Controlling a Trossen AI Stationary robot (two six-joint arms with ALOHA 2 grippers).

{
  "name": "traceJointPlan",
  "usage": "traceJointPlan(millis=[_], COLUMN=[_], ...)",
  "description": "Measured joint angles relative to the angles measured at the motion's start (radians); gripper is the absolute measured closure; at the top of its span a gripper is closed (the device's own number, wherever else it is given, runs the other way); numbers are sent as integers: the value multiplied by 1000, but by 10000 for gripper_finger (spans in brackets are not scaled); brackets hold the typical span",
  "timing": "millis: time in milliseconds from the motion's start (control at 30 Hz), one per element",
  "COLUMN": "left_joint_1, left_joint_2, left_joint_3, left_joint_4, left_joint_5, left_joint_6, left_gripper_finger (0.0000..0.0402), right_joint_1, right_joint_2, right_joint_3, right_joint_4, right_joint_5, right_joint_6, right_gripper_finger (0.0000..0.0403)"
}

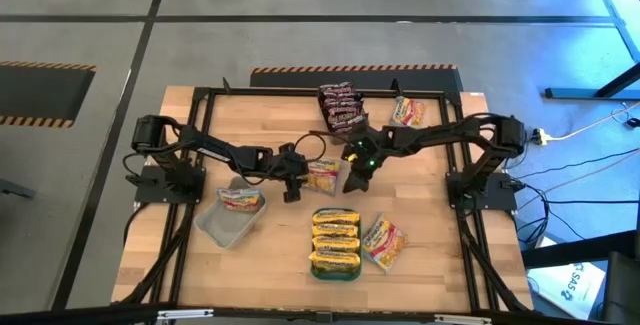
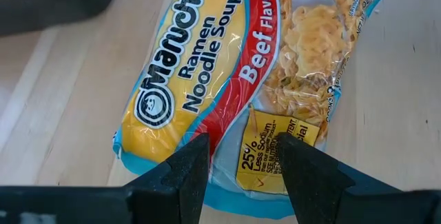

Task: Sort Maruchan noodles
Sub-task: Put the blue noodle pack into the white bin

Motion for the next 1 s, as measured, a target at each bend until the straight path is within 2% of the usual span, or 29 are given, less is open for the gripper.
traceJointPlan(millis=[100,200,233,333,433,533,700,800,1000], left_joint_1=[0,1,0,0,0,0,0,0,0], left_joint_2=[1,2,3,3,3,4,5,5,5], left_joint_3=[-1,-2,-2,-3,-3,-3,-3,-3,-4], left_joint_4=[9,21,22,35,49,57,72,82,89], left_joint_5=[0,3,2,4,5,5,8,14,21], left_joint_6=[9,12,12,12,12,12,12,12,12], left_gripper_finger=[234,234,234,234,234,234,234,234,234], right_joint_1=[-13,-13,-13,-33,-39,-17,-13,-4,16], right_joint_2=[-34,-68,-80,-111,-111,-95,-94,-93,-12], right_joint_3=[2,-29,-51,-151,-273,-348,-361,-361,-328], right_joint_4=[-124,-239,-229,-78,228,496,534,529,533], right_joint_5=[66,244,282,272,237,257,315,388,424], right_joint_6=[-41,-67,-60,32,187,346,400,447,515], right_gripper_finger=[248,239,238,237,237,237,219,181,116])
